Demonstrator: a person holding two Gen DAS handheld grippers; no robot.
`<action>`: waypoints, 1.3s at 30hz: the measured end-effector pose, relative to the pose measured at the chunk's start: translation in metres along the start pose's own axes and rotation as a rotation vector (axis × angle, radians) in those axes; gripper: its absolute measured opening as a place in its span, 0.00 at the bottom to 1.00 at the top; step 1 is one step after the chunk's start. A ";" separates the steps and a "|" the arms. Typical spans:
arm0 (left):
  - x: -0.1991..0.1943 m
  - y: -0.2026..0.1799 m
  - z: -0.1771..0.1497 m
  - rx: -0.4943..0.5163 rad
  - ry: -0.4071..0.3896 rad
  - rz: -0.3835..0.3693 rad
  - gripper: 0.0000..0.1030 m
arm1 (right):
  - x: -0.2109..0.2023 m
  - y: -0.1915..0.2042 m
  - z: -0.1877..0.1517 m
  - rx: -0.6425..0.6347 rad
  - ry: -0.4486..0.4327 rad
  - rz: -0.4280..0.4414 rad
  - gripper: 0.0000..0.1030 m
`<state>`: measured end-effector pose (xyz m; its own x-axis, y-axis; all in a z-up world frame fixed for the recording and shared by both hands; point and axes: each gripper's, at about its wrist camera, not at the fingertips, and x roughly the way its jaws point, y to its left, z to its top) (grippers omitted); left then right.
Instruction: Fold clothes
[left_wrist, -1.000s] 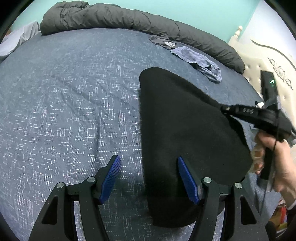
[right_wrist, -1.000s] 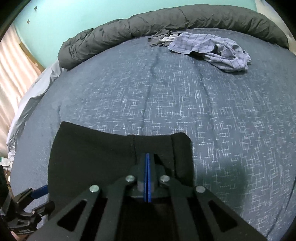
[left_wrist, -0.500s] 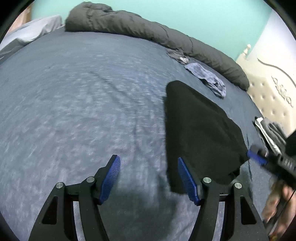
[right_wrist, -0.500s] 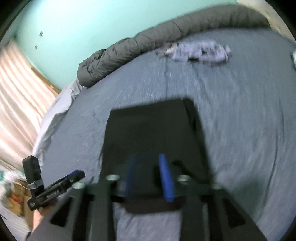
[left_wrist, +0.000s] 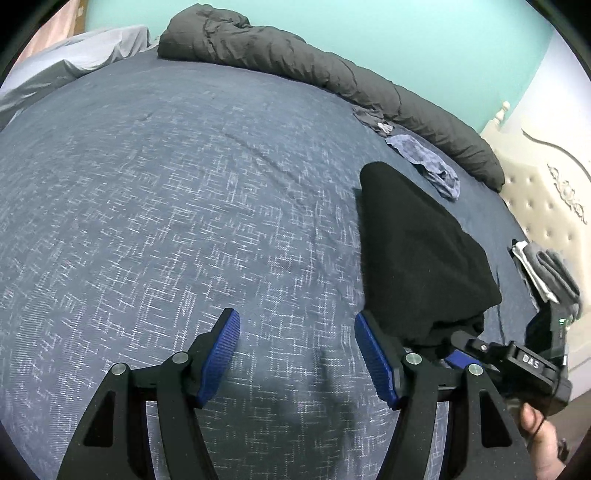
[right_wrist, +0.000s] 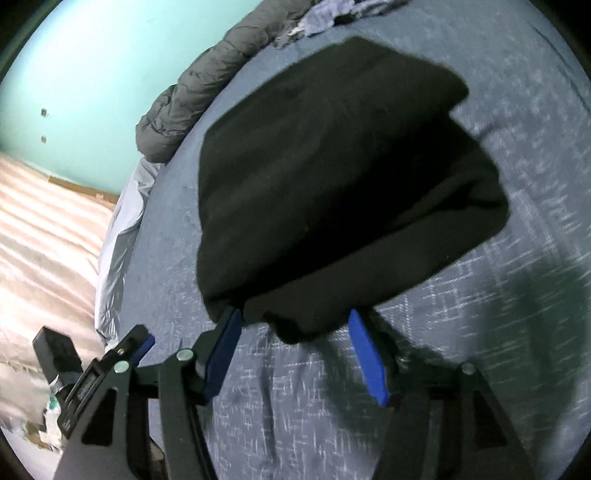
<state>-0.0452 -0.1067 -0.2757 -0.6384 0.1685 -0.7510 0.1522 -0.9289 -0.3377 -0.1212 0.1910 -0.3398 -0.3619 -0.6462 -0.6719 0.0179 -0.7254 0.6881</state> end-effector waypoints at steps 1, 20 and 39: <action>0.000 0.000 0.000 -0.001 -0.001 0.000 0.67 | 0.003 -0.001 0.002 0.013 -0.007 0.007 0.60; -0.002 -0.004 0.001 -0.003 -0.003 -0.012 0.67 | -0.001 -0.001 0.026 -0.017 -0.057 0.009 0.08; 0.012 -0.072 -0.007 0.100 0.033 -0.080 0.67 | -0.130 -0.081 0.070 -0.009 -0.137 -0.136 0.06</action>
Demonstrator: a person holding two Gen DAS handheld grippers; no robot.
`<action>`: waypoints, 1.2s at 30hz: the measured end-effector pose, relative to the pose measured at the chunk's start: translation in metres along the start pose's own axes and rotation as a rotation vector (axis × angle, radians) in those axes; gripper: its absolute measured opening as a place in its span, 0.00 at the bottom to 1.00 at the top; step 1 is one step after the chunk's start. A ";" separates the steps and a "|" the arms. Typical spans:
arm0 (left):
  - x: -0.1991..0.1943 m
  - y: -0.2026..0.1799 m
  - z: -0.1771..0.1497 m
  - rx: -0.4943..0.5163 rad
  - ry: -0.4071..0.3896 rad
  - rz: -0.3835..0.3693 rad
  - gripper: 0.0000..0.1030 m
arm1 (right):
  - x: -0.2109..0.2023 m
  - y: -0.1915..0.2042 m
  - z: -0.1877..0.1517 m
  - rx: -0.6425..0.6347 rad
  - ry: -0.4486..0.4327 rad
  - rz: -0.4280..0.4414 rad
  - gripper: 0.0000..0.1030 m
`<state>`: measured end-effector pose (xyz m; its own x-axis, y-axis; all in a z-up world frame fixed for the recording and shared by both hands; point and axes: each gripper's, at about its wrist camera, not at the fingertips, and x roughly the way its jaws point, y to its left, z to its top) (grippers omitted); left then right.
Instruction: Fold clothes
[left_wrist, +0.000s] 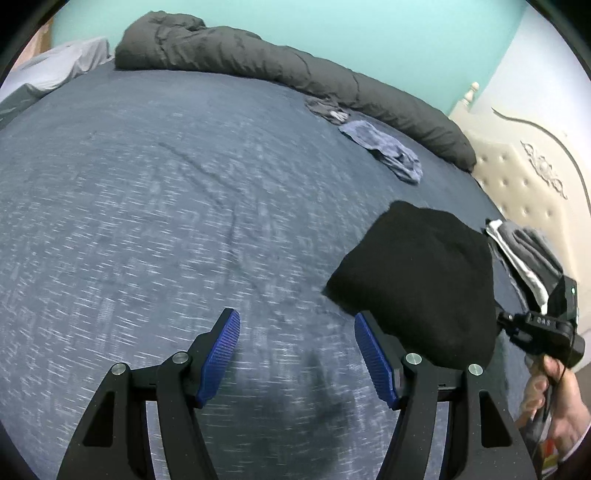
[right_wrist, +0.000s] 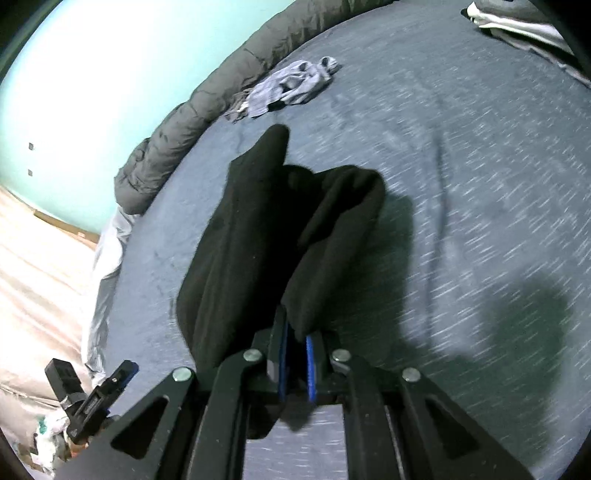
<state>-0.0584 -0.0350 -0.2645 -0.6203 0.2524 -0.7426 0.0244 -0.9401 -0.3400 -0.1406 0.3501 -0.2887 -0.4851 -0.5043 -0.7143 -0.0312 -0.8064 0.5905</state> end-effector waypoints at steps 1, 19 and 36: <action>0.001 -0.002 -0.001 0.004 0.003 -0.001 0.67 | 0.000 -0.003 0.004 -0.009 0.002 -0.013 0.06; 0.037 -0.044 0.013 0.065 0.065 -0.106 0.67 | 0.006 -0.025 0.049 -0.128 0.076 -0.203 0.08; 0.082 -0.070 0.005 0.151 0.159 -0.049 0.68 | -0.009 0.022 -0.025 -0.262 0.108 -0.078 0.52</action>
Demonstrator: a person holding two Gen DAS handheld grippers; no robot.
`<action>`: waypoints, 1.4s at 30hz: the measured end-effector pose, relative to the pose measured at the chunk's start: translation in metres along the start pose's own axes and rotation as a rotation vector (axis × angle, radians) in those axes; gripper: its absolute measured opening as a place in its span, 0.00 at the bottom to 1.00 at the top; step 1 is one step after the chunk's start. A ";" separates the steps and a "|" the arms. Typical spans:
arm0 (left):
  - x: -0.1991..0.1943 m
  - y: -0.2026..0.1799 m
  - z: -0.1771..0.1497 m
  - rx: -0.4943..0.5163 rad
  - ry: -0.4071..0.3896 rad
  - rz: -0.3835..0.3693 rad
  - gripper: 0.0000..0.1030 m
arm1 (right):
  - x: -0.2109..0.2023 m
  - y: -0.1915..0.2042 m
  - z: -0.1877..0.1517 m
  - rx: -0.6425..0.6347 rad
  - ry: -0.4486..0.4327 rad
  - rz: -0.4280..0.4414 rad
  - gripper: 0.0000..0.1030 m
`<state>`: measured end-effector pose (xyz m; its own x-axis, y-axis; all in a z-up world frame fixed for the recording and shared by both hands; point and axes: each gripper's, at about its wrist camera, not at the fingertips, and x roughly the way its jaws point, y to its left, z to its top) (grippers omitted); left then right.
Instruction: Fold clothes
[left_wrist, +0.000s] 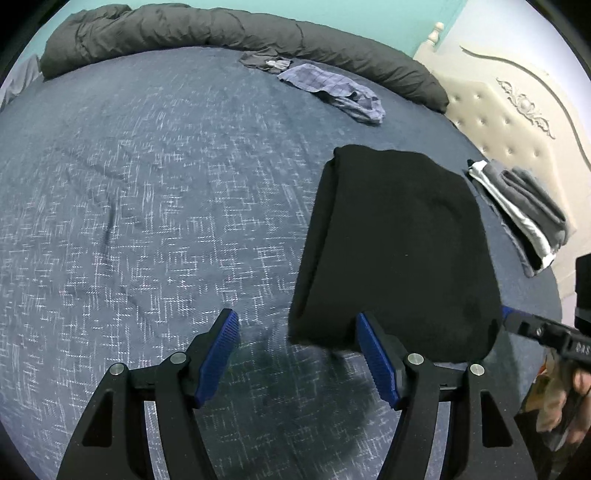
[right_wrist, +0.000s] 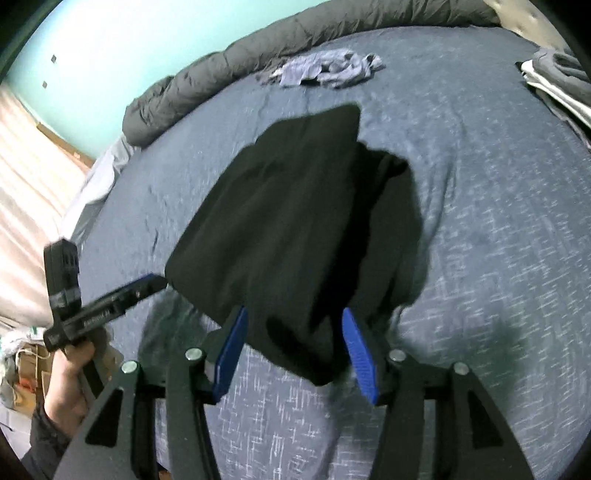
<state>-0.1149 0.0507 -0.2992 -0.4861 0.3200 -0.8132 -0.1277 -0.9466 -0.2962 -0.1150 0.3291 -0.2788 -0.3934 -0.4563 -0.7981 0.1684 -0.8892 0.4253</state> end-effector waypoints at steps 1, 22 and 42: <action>0.002 0.000 0.000 0.005 0.004 0.004 0.68 | 0.003 0.002 -0.003 -0.005 0.002 -0.007 0.47; 0.007 0.004 0.013 0.002 0.010 0.031 0.21 | -0.007 -0.013 -0.011 0.028 -0.032 -0.039 0.05; 0.031 0.005 0.027 -0.050 0.053 -0.122 0.72 | 0.037 -0.022 0.004 0.194 0.010 -0.017 0.85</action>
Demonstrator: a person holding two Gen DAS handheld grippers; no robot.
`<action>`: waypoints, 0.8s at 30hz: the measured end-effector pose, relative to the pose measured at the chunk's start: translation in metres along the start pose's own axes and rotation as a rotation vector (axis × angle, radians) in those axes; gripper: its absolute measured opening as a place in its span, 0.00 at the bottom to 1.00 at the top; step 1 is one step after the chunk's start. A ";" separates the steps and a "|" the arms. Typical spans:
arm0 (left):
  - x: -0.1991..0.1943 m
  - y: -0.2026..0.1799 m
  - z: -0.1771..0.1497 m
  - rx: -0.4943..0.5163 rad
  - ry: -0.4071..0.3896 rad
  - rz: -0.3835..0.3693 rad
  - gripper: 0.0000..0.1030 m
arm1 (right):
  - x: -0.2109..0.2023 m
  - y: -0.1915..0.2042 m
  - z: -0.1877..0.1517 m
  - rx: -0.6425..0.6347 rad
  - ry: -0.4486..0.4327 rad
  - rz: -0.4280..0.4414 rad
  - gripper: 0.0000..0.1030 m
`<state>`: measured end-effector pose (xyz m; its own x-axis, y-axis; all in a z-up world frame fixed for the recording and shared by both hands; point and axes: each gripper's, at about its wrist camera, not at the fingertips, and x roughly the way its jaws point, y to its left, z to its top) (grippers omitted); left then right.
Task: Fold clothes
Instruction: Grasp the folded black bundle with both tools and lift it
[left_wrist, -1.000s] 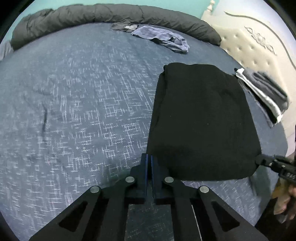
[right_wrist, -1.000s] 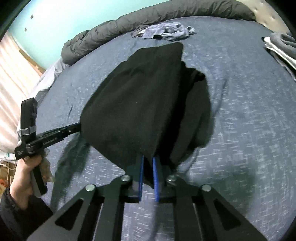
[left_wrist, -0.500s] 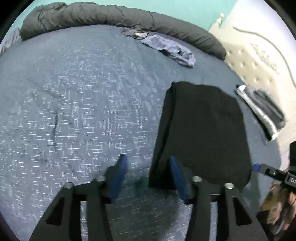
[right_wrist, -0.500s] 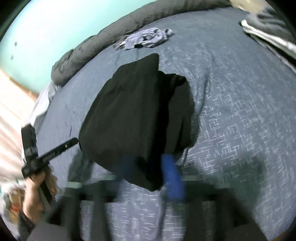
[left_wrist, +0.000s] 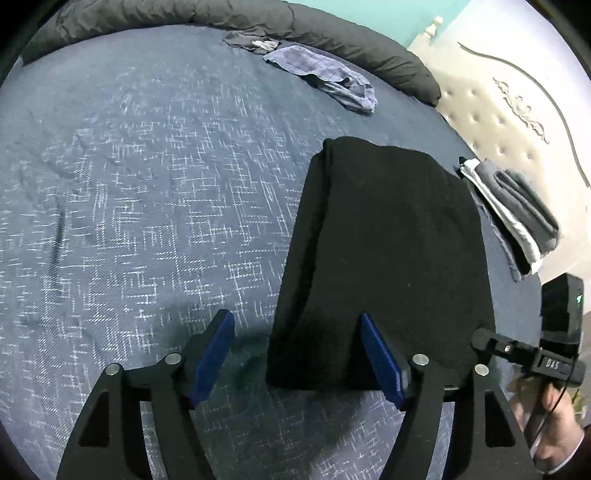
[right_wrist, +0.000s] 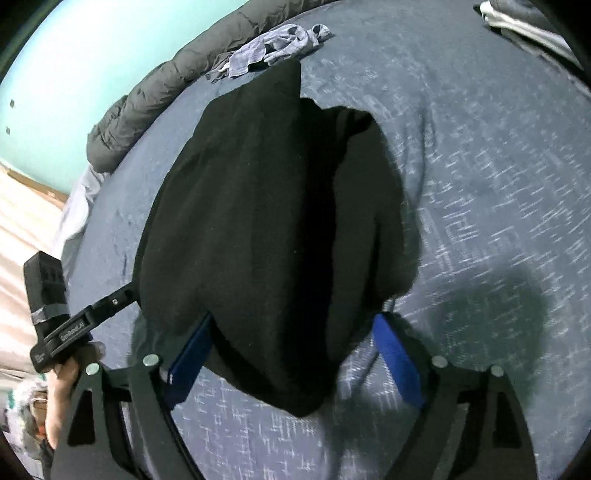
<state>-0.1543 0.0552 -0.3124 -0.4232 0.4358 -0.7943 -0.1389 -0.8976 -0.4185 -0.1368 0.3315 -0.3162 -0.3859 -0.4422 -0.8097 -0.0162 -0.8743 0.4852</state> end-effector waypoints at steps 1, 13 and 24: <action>-0.001 0.002 0.002 -0.013 -0.006 -0.012 0.72 | 0.002 0.000 0.001 0.002 0.000 0.008 0.85; 0.023 -0.008 0.009 0.004 0.032 -0.065 0.77 | 0.022 0.014 0.021 -0.015 0.010 0.009 0.86; 0.015 -0.019 0.019 0.052 0.014 -0.118 0.78 | 0.026 0.021 0.029 -0.064 0.007 0.040 0.67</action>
<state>-0.1754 0.0771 -0.3078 -0.3889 0.5390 -0.7472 -0.2334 -0.8422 -0.4860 -0.1742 0.3072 -0.3174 -0.3789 -0.4783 -0.7923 0.0581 -0.8667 0.4954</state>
